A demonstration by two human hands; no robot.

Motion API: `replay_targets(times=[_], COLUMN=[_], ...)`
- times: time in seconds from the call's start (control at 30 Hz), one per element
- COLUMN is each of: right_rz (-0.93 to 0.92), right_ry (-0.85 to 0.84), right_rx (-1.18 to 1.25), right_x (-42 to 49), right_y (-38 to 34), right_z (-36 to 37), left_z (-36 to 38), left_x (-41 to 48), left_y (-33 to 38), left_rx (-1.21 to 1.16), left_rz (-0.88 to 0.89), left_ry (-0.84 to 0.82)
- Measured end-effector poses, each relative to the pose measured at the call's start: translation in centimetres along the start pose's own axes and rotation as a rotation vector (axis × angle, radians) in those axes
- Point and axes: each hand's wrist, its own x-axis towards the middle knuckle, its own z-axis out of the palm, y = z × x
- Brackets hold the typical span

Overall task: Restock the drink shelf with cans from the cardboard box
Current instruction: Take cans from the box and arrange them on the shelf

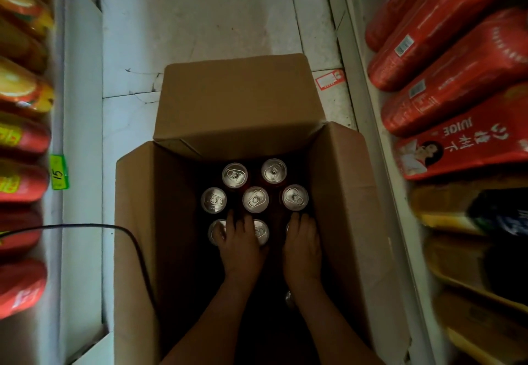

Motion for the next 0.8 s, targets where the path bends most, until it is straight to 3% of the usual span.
replay_targets(times=[0.2, 0.3, 0.4, 0.53, 0.67, 0.8], right_rz=[-0.041, 0.052, 0.081, 0.128, 0.298, 0.394], right_ry=[-0.246, -0.351, -0.405, -0.305, -0.177, -0.101], right_rx=[-0.167, -0.023, 0.134, 0.302, 0.527, 0.677], right_x=[0.0, -0.9, -1.9, -2.5, -3.0, -4.2], right_y=[-0.6, -1.6, -2.1, -3.7, -5.7, -6.0], right_z=[-0.9, -4.2, -9.2, -18.6, -29.5, -39.1], left_z=[-0.9, -3.2, -7.9, -16.2, -25.7, -34.3], left_x=[-0.9, -2.1, -4.0, -6.8, -9.5, -12.2], left_y=[-2.2, -2.6, -2.3, -1.7, -1.0, -0.2], left_rx=[-0.161, -0.275, -0.515, -0.707, -0.793, -0.977], left_rz=[0.102, 0.136, 0.033, -0.050, -0.021, 0.011], left_ry=[0.010, -0.040, -0.131, -0.091, -0.012, -0.040])
